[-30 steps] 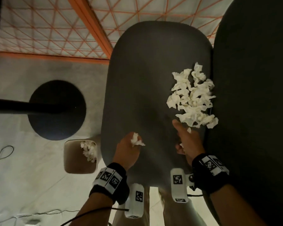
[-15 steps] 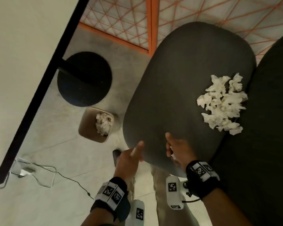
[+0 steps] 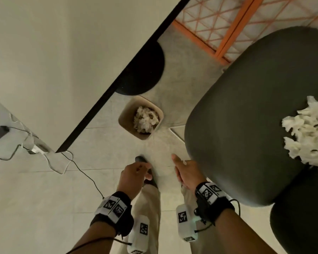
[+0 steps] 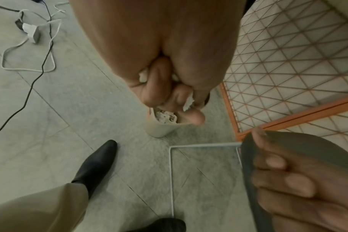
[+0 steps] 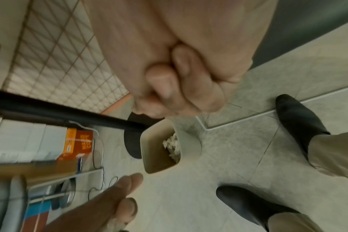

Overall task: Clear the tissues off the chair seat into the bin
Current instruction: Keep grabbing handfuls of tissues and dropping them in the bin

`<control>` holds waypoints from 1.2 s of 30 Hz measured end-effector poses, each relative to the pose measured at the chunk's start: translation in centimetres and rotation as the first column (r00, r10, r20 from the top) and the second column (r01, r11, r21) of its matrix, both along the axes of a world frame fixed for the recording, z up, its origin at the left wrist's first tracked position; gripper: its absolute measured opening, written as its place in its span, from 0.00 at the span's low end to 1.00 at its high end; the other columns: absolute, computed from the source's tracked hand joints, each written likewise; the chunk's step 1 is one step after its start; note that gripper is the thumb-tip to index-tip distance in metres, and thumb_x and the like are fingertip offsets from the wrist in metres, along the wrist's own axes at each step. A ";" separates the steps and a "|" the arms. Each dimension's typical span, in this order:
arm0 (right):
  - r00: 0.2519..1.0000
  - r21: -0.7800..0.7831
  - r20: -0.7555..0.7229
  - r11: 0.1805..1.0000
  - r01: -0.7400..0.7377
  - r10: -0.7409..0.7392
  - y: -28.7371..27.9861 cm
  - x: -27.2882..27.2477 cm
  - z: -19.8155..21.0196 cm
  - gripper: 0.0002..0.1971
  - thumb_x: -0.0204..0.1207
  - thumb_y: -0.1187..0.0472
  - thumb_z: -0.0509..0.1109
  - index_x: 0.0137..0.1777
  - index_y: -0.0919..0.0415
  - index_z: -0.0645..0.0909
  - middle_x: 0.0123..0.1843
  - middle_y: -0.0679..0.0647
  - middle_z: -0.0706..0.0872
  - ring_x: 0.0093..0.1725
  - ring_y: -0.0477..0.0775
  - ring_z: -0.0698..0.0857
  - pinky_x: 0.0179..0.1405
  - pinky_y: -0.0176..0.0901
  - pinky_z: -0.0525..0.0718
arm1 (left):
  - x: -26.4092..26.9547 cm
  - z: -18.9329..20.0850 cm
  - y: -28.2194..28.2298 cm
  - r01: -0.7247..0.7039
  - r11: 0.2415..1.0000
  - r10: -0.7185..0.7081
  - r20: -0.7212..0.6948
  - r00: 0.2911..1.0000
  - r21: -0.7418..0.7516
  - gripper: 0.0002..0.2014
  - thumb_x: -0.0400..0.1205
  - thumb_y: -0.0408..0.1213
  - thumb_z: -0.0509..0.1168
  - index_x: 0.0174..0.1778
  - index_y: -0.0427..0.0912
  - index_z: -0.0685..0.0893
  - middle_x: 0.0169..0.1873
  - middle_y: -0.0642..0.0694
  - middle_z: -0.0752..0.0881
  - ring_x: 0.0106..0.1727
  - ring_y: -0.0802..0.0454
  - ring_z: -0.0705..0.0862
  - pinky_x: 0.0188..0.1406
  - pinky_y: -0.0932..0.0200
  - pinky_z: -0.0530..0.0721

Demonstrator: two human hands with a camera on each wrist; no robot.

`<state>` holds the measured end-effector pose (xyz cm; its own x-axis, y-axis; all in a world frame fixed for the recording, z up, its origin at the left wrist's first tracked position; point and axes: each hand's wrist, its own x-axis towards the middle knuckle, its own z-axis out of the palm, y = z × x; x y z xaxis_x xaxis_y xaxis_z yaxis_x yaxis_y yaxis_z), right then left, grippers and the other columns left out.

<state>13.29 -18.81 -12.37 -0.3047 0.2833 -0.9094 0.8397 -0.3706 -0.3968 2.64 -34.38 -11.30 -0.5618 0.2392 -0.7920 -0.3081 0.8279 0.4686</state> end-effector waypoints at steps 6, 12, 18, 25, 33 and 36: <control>0.990 0.087 0.100 0.990 -0.109 0.100 -2.7 -6.6 -5.3 0.36 0.74 0.24 0.47 0.29 0.57 0.72 0.29 0.52 0.76 0.28 0.53 0.73 0.29 0.43 0.69 | -4.3 -4.9 -1.9 0.072 0.993 -0.082 -0.104 0.991 -0.094 0.26 0.83 0.58 0.61 0.25 0.44 0.80 0.23 0.51 0.82 0.29 0.55 0.79 0.30 0.63 0.72; 0.985 0.178 0.144 0.976 -0.123 0.098 -2.2 -10.6 -11.9 0.37 0.76 0.26 0.41 0.48 0.58 0.76 0.55 0.66 0.85 0.55 0.64 0.84 0.55 0.53 0.76 | -7.8 -10.8 -1.2 0.019 0.985 -0.063 -0.255 0.965 -0.170 0.31 0.86 0.54 0.55 0.19 0.39 0.73 0.21 0.42 0.78 0.32 0.38 0.78 0.39 0.47 0.78; 0.991 0.095 0.035 0.987 -0.129 0.126 -0.8 -14.4 -16.1 0.25 0.74 0.29 0.48 0.30 0.47 0.67 0.39 0.54 0.72 0.34 0.53 0.69 0.35 0.45 0.67 | -11.4 -16.4 1.3 0.145 0.983 -0.172 -0.273 0.947 -0.116 0.17 0.81 0.52 0.58 0.38 0.42 0.80 0.37 0.42 0.83 0.46 0.38 0.80 0.45 0.54 0.70; 0.990 -0.006 -0.126 0.998 -0.059 0.058 1.4 -18.4 -18.8 0.20 0.84 0.57 0.57 0.73 0.63 0.71 0.60 0.61 0.76 0.54 0.55 0.74 0.39 0.43 0.78 | -15.5 -21.4 3.9 0.256 0.965 -0.261 -0.260 0.930 -0.055 0.18 0.75 0.33 0.63 0.62 0.46 0.82 0.65 0.38 0.79 0.65 0.38 0.79 0.68 0.51 0.76; 0.974 -0.153 -0.148 0.977 0.148 -0.171 3.4 -20.6 -18.0 0.26 0.85 0.56 0.57 0.82 0.47 0.61 0.76 0.55 0.69 0.67 0.59 0.73 0.65 0.59 0.73 | -18.7 -21.7 5.5 0.404 0.910 -0.416 -0.225 0.881 -0.097 0.44 0.70 0.36 0.75 0.81 0.55 0.63 0.79 0.41 0.66 0.77 0.40 0.68 0.74 0.46 0.72; 0.976 -0.111 -0.173 0.988 0.112 -0.130 3.7 -20.0 -17.5 0.25 0.85 0.56 0.56 0.82 0.48 0.61 0.81 0.56 0.66 0.76 0.62 0.70 0.66 0.57 0.75 | -18.9 -20.3 5.7 0.402 0.909 -0.417 -0.224 0.881 -0.110 0.42 0.72 0.34 0.73 0.81 0.55 0.63 0.79 0.40 0.66 0.78 0.40 0.67 0.76 0.44 0.70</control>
<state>-6.66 -15.07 -29.87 -0.4339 0.2387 -0.8687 0.7050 -0.5104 -0.4924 -16.28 -28.63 -31.59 -0.5964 0.4461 -0.6673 0.1785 0.8842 0.4316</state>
